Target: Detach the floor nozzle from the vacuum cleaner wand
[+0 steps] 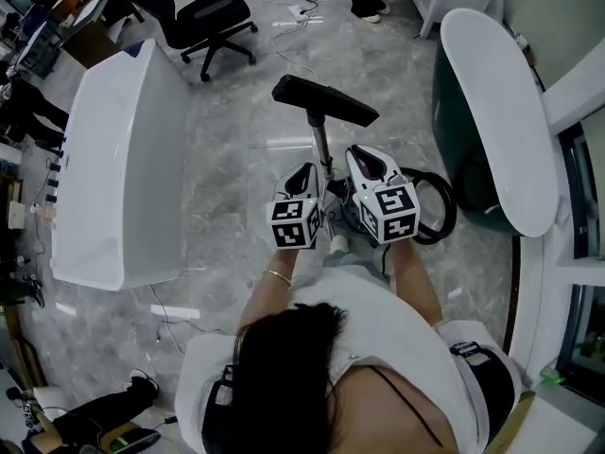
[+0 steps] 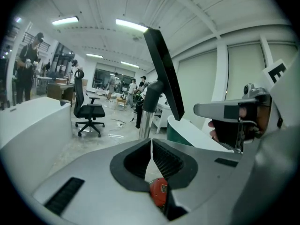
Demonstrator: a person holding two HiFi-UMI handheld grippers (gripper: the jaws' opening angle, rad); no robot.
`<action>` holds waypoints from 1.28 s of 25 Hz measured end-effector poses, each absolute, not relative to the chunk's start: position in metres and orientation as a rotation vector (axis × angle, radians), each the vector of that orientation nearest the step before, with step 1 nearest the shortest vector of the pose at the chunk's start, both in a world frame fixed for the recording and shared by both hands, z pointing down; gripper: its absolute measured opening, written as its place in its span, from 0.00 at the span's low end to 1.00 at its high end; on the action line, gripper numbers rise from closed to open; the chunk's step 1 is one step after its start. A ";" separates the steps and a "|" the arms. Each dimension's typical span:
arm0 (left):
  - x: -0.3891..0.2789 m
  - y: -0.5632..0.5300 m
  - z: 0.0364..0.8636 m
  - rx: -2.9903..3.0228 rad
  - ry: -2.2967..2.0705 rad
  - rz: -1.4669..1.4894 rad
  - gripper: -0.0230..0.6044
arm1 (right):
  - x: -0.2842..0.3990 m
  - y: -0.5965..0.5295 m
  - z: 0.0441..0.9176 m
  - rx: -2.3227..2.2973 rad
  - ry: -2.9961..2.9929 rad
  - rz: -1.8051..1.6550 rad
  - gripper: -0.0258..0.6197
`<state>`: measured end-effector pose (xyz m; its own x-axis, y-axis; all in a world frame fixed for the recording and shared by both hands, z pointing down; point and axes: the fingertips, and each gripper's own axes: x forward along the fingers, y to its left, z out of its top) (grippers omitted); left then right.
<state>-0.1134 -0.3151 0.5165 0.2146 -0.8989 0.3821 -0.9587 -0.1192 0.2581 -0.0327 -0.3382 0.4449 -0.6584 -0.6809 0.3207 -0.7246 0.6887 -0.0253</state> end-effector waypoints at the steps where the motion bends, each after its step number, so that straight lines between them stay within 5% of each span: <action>1: -0.116 -0.318 0.516 2.044 -1.739 0.181 0.06 | -0.033 -0.341 0.442 1.110 -2.630 0.213 0.07; 2: -0.118 -0.321 0.517 2.032 -1.756 0.180 0.06 | -0.033 -0.343 0.439 1.100 -2.643 0.204 0.08; 4: -0.120 -0.325 0.520 2.012 -1.771 0.179 0.06 | -0.035 -0.345 0.436 1.058 -2.661 0.175 0.27; 11: -0.117 -0.339 0.525 1.969 -1.809 0.182 0.06 | -0.030 -0.362 0.427 1.044 -2.668 0.003 0.38; 32: -0.132 -0.371 0.536 1.850 -1.923 0.163 0.06 | -0.058 -0.415 0.442 0.932 -2.376 -0.645 0.51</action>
